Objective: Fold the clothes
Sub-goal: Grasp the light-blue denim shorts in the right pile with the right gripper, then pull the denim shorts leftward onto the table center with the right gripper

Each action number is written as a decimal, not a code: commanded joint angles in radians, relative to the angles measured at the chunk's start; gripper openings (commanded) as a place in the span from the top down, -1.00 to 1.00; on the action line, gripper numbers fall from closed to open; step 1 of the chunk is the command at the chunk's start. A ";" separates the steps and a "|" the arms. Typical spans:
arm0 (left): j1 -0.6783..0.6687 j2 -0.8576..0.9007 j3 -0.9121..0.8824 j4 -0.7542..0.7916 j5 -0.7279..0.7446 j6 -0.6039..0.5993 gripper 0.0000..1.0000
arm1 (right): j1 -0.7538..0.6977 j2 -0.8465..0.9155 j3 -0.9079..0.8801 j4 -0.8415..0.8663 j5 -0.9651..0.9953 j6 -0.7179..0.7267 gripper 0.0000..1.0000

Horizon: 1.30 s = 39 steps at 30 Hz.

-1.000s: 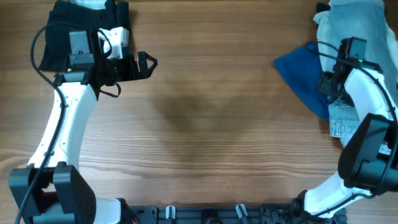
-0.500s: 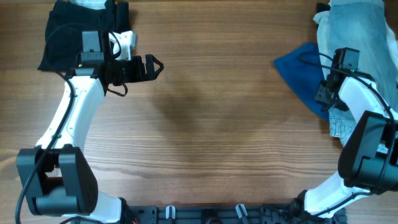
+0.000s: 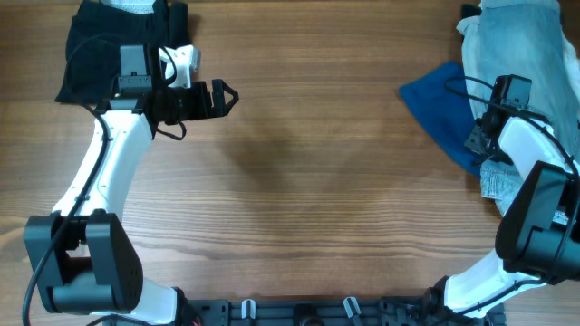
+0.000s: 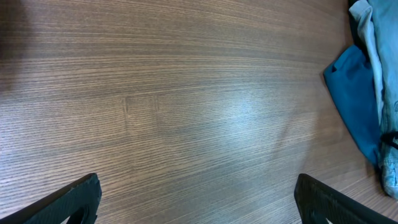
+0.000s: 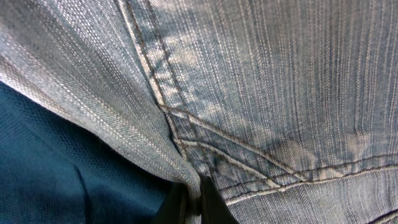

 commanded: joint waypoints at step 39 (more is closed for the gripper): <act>0.386 -0.180 0.021 -0.115 -0.068 -0.076 -1.00 | 1.075 -0.027 0.319 -0.024 -0.563 0.000 0.81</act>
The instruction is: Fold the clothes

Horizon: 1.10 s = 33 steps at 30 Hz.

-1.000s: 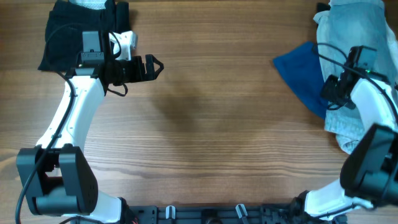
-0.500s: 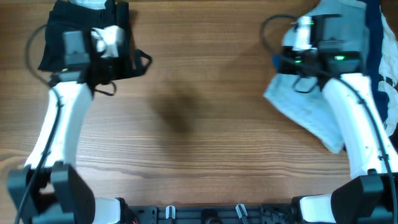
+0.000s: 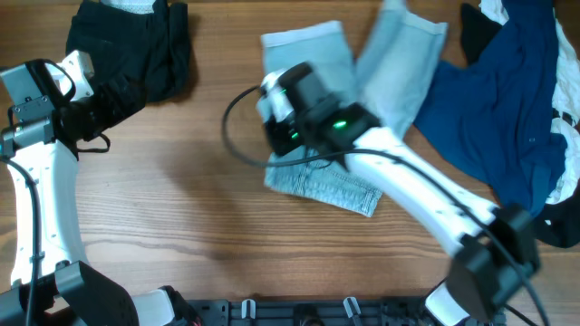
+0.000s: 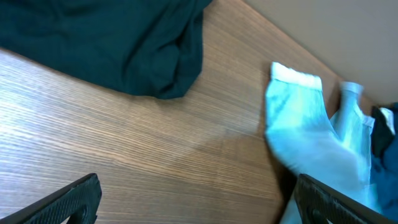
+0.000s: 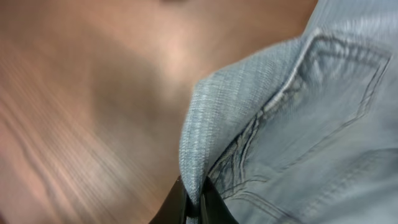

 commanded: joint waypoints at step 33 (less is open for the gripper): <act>-0.550 0.719 0.421 0.495 -0.344 0.144 -0.99 | -0.437 -0.080 0.150 -0.295 0.017 -0.125 -0.64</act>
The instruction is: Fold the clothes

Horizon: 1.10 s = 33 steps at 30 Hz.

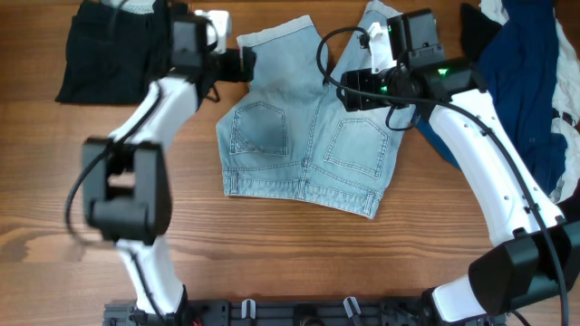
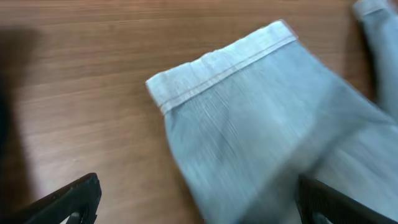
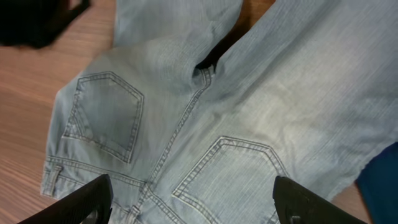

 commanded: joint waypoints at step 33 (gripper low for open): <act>-0.053 0.330 0.276 0.188 -0.368 -0.136 0.92 | 0.000 0.006 0.005 0.068 0.029 -0.024 -0.50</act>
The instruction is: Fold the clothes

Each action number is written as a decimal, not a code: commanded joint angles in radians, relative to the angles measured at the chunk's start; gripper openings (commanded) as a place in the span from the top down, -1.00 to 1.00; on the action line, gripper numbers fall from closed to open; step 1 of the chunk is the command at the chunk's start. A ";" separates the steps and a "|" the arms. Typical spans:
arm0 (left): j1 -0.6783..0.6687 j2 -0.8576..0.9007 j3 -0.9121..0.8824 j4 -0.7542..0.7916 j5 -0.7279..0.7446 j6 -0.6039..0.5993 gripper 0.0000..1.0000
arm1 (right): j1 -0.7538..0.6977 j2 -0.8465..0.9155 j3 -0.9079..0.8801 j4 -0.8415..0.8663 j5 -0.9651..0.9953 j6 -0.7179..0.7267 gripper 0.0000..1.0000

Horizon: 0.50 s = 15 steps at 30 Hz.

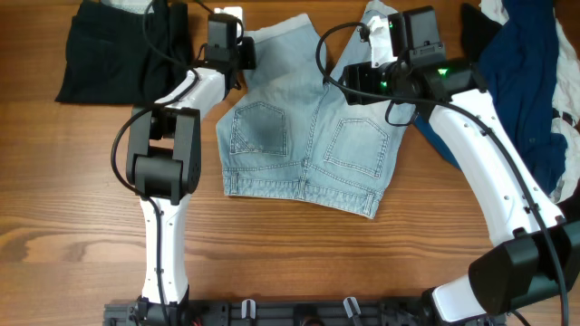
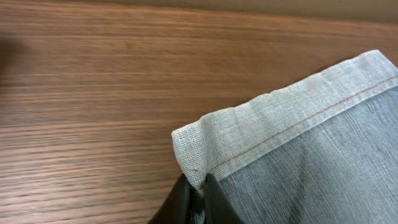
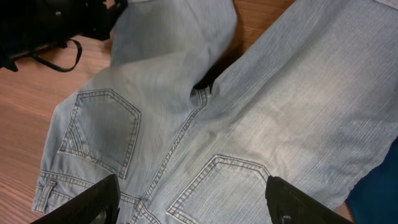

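Note:
Light-blue denim shorts [image 1: 308, 136] lie spread flat, back pockets up, at the upper middle of the table. My left gripper [image 1: 237, 54] is at the outer corner of the shorts' left leg. In the left wrist view it [image 2: 198, 190] is shut on the corner of the leg hem [image 2: 280, 99]. My right gripper [image 1: 349, 80] hovers over the crotch and right leg, holding nothing. In the right wrist view it [image 3: 191, 202] stands open above the shorts [image 3: 249, 124].
A black garment [image 1: 109, 50] lies at the far left corner, close to the left arm. A dark blue garment [image 1: 517, 81] and other clothes are heaped at the right edge. Bare wooden table [image 1: 272, 254] extends in front of the shorts.
My left gripper was open just off the left leg hem; now it is shut on that hem's corner. The right gripper stays open over the shorts, hardly moved. The shorts lie as before.
First my right gripper was shut on denim in the heap at the right, the left open near the black garment. Then the right held the shorts mid-table. Then the shorts lay spread, both grippers open. Now the left grips the leg hem.

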 commanded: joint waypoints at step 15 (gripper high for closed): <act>-0.001 -0.081 0.236 0.047 -0.409 0.261 0.70 | 0.000 0.017 0.005 0.005 0.013 -0.012 -0.52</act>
